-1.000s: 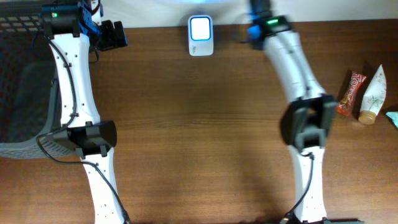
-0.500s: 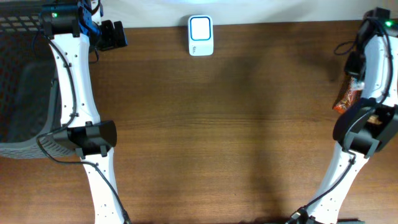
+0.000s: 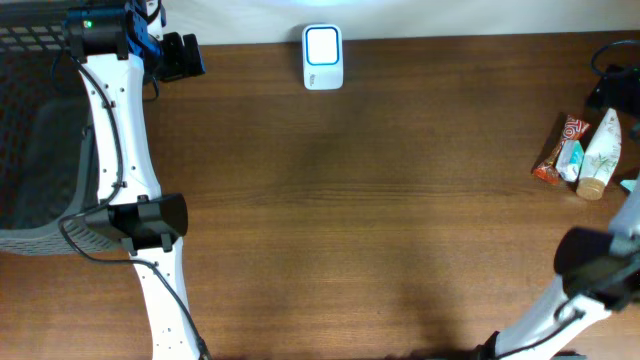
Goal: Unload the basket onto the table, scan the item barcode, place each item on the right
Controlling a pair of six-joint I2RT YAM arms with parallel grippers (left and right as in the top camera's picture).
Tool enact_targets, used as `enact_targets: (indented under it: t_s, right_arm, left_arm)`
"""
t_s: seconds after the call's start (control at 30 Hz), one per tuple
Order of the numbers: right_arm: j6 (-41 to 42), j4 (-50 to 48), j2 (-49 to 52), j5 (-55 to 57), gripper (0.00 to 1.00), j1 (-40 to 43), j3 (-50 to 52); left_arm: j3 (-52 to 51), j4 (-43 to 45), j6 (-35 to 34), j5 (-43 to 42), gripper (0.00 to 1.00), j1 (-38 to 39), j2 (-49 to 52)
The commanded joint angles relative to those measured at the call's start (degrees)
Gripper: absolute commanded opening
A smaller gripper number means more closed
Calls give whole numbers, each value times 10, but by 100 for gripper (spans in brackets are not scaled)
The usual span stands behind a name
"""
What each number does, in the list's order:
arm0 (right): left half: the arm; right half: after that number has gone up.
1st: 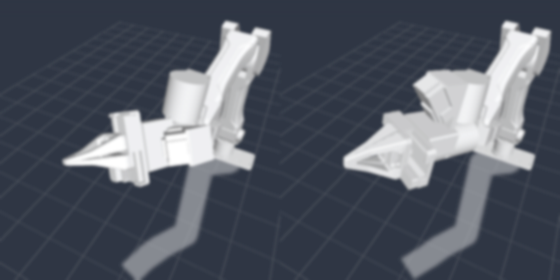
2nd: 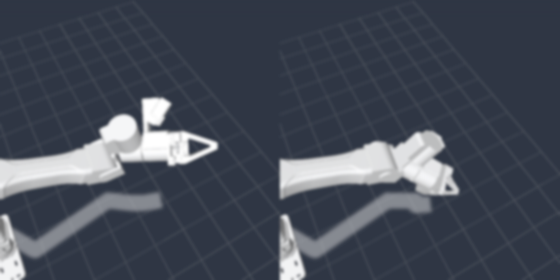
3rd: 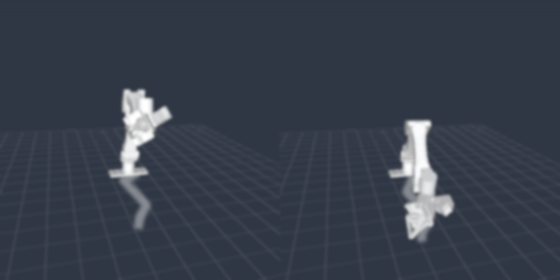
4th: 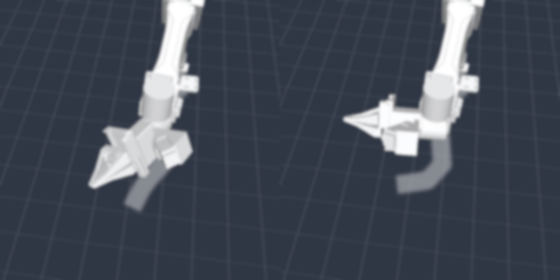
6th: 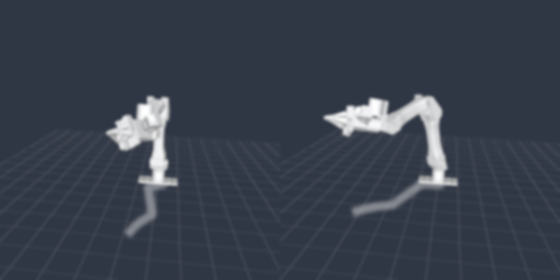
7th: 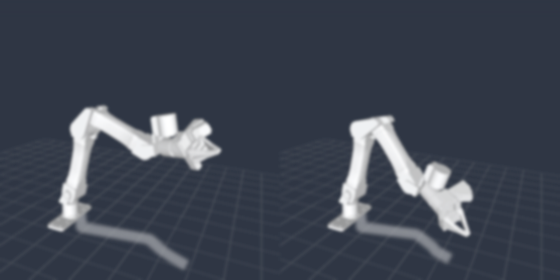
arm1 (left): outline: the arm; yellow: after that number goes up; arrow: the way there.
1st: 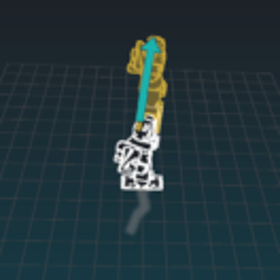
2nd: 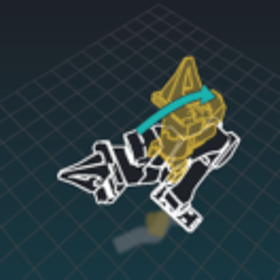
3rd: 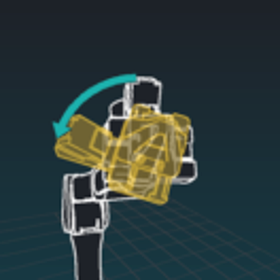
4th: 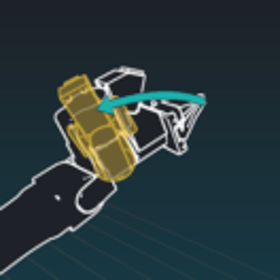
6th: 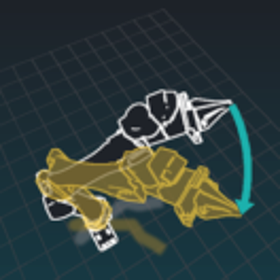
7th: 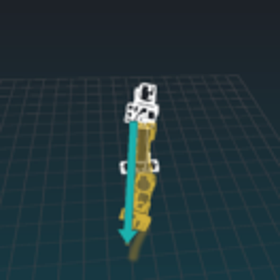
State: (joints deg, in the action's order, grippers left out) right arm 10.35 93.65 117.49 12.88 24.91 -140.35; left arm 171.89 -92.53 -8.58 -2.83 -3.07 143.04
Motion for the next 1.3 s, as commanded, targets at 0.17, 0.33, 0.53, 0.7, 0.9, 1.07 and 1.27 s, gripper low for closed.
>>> enact_targets:
  t_s: [0.17, 0.33, 0.53, 0.7, 0.9, 1.07, 1.27]
  right_arm:
    - [-43, 37, -254, -78, 99, -150, 72]
    - [-43, 36, -449, -78, 99, -256, 260]
    - [-39, 37, -620, -189, 99, -272, 376]
    - [-39, 37, -654, -189, 99, -272, 376]
    - [-39, 37, -654, -187, 99, -272, 386]
    - [-97, -24, -708, -183, 99, -271, 494]
    - [-146, -278, -893, -185, 99, -271, 790]
  left_arm:
    - [-3, 0, 6, -4, 99, -1, 1]
    - [-3, 0, 6, -4, 99, -1, 1]
    - [-3, 0, 6, -4, 99, -1, 1]
    - [-3, 0, 6, -4, 99, -1, 1]
    - [-3, 0, 6, -4, 99, -1, 1]
    - [-3, 0, 6, -4, 99, -1, 1]
    - [-3, 0, 6, -4, 99, -1, 1]
